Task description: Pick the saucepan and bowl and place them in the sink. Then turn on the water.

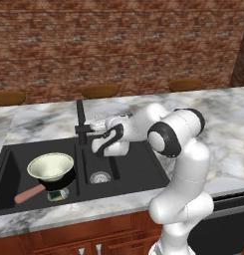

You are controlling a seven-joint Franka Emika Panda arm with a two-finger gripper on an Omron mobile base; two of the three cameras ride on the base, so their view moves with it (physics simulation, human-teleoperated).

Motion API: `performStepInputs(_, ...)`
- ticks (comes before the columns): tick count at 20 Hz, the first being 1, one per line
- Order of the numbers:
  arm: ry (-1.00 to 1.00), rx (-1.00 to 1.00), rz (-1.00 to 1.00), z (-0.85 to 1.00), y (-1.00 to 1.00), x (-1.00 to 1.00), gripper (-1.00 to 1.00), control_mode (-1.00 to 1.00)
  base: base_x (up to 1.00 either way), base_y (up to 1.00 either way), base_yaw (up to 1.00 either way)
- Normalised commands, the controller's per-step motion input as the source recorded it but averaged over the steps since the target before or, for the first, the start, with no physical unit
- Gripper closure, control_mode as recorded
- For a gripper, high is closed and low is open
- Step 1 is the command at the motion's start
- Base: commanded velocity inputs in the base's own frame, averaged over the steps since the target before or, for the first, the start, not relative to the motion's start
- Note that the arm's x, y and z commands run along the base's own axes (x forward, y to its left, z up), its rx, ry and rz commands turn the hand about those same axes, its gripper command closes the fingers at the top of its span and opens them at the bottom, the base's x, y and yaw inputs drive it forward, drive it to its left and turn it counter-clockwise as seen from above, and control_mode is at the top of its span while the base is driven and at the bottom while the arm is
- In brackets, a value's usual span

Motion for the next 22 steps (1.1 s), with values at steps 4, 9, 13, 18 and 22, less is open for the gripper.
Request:
performStepInputs(4,-0.05,0.0,0.0,-0.1,0.16,0.24,-1.0,-1.0,0.0,0.0,0.0)
performStepInputs(9,-0.05,0.0,0.0,-0.15,0.13,0.22,-1.0,-1.0,0.0,0.0,0.0)
performStepInputs(13,-0.05,0.0,0.0,-0.21,0.05,0.14,-1.0,-1.0,0.0,0.0,0.0)
performStepInputs(18,-0.04,0.0,0.0,-0.26,0.1,0.14,-1.0,-1.0,0.0,0.0,0.0)
performStepInputs(22,-0.03,0.0,0.0,-0.27,0.11,0.15,-1.0,-1.0,0.0,0.0,0.0)
